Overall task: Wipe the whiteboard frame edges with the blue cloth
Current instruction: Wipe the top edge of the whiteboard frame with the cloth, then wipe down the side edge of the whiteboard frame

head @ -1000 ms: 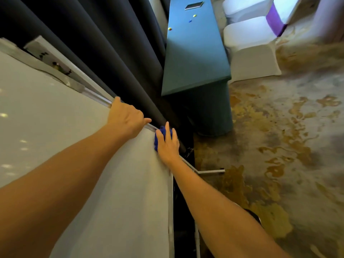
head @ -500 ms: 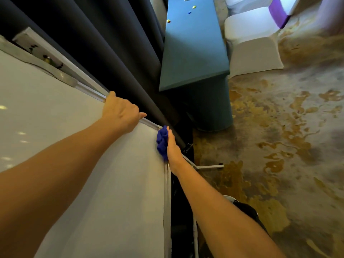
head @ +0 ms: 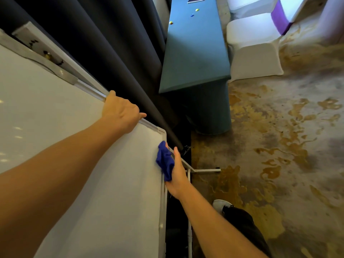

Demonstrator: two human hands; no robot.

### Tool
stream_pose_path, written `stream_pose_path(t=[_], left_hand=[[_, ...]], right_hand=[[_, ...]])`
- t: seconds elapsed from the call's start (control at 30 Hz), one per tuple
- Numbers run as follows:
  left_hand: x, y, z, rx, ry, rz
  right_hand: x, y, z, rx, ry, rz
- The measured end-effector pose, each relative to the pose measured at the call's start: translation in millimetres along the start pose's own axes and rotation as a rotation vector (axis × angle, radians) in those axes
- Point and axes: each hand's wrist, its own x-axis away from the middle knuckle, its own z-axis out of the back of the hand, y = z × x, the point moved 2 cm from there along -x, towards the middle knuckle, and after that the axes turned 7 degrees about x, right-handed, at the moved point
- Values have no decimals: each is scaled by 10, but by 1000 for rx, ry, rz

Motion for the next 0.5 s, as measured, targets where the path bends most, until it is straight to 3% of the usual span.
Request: stream_pose_path(t=[0.1, 0.17, 0.37, 0.5], left_hand=[[8, -33, -36, 12, -6, -4], [25, -47, -61, 10, -8, -16], [-28, -21, -44, -26, 47, -34], [-58, -55, -8, 70, 59, -45]], right_hand=[[447, 677, 152, -64, 6, -147], [512, 787, 168, -69, -23, -149], [-354, -244, -92, 14, 4, 32], [-549, -421, -233, 380, 85, 6]])
